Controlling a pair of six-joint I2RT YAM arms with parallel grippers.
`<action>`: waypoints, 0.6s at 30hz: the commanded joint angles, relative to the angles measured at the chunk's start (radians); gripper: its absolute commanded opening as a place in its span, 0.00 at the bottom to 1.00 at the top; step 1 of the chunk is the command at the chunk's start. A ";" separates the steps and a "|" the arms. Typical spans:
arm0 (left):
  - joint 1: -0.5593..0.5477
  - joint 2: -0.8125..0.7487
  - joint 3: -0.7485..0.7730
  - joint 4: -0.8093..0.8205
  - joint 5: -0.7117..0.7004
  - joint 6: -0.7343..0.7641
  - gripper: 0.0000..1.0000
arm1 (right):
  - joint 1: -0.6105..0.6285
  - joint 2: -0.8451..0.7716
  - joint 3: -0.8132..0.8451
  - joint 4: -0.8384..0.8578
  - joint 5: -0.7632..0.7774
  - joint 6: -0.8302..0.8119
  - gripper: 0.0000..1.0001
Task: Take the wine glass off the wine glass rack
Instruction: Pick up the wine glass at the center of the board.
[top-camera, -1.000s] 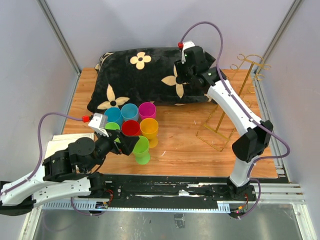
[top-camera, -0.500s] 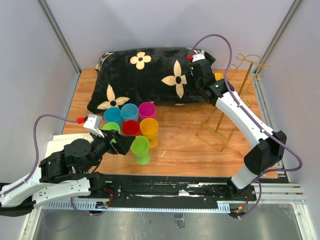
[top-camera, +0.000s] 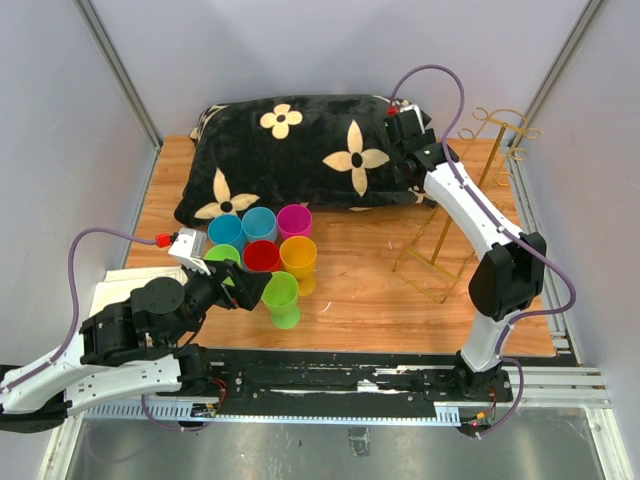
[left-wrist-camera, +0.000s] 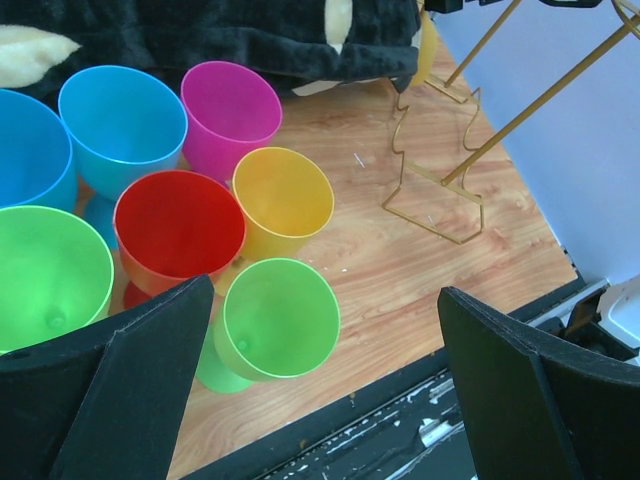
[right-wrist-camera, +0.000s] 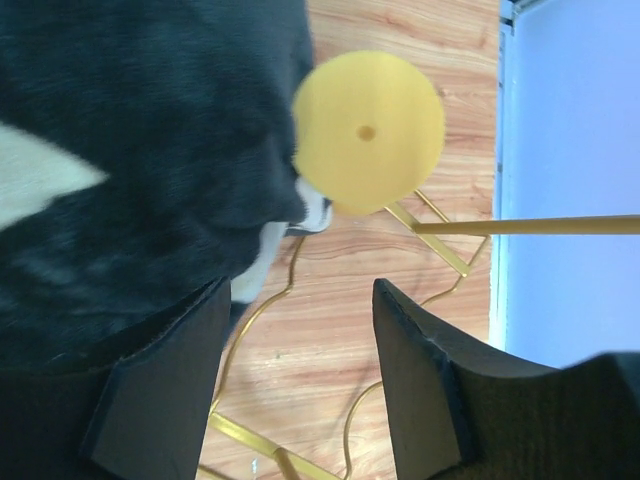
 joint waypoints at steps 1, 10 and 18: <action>-0.005 -0.019 0.002 -0.007 -0.021 -0.005 1.00 | -0.068 0.015 0.053 -0.004 0.061 -0.003 0.60; -0.005 -0.034 -0.005 -0.007 -0.031 0.001 1.00 | -0.108 0.128 0.203 -0.055 0.038 -0.033 0.79; -0.005 -0.034 -0.006 -0.012 -0.036 -0.001 1.00 | -0.167 0.258 0.409 -0.132 -0.093 -0.021 0.79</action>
